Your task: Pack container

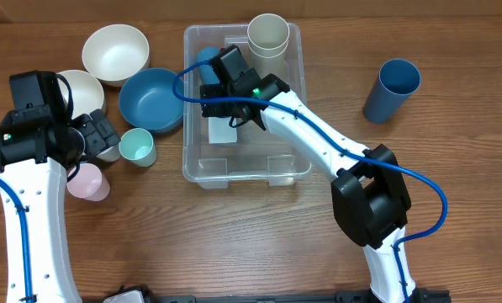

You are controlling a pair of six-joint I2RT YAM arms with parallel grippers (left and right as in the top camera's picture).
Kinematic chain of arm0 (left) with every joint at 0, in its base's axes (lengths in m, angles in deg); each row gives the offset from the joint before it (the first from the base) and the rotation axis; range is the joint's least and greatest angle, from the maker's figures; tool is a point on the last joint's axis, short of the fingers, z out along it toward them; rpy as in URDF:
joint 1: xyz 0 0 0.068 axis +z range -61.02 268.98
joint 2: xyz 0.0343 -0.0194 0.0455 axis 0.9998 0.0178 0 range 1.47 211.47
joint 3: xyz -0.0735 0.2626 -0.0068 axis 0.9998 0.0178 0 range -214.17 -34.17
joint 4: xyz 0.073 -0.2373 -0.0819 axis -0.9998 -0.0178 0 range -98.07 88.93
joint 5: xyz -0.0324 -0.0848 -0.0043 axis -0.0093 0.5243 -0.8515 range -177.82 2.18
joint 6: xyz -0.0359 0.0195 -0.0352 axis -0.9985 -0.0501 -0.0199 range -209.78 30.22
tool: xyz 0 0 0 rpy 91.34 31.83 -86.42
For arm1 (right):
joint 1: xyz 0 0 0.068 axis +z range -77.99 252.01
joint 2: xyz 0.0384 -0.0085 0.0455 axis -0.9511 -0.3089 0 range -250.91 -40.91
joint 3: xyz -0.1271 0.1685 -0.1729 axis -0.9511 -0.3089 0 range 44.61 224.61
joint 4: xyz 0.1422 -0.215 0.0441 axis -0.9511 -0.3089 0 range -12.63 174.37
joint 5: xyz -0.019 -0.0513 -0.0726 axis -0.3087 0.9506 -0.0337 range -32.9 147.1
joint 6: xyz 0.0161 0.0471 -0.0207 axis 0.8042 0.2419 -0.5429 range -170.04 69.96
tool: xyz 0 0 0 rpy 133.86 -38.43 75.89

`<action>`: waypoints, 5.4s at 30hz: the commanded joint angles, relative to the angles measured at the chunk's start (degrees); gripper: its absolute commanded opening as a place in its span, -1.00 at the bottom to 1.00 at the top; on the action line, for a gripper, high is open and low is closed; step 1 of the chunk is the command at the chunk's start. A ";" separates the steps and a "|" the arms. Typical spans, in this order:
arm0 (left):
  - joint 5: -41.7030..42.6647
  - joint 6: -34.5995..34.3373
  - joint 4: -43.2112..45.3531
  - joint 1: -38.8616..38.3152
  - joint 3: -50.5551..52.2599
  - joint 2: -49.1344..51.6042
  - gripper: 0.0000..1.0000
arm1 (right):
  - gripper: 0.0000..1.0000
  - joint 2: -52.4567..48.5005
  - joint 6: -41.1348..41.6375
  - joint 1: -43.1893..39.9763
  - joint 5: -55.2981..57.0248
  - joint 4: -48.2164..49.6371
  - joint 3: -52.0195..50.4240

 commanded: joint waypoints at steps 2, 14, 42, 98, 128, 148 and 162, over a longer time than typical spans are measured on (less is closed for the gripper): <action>0.52 -0.79 0.02 0.22 -1.25 0.09 1.00 | 0.41 -0.96 -2.36 -0.83 0.04 1.64 0.11; 0.52 -0.79 0.02 0.22 -1.25 0.09 1.00 | 0.44 -0.70 -9.94 -0.92 2.58 6.19 2.29; 0.50 -0.79 0.02 0.22 -1.25 0.09 1.00 | -0.12 -0.70 -6.27 -2.16 5.22 8.83 3.52; 0.52 -0.79 0.02 0.22 -1.25 0.09 1.00 | -0.92 5.14 -20.61 -1.88 8.98 -2.47 3.96; 0.50 -0.79 0.02 0.22 -1.25 0.09 1.00 | -0.92 11.23 -30.71 0.76 3.23 -18.78 3.96; 0.52 -0.79 0.02 0.22 -1.25 0.09 1.00 | -0.92 15.91 -47.39 2.64 4.48 -27.04 3.96; 0.50 -0.79 0.02 0.22 -1.25 0.09 1.00 | -0.92 17.64 -71.21 8.15 10.82 -37.94 3.96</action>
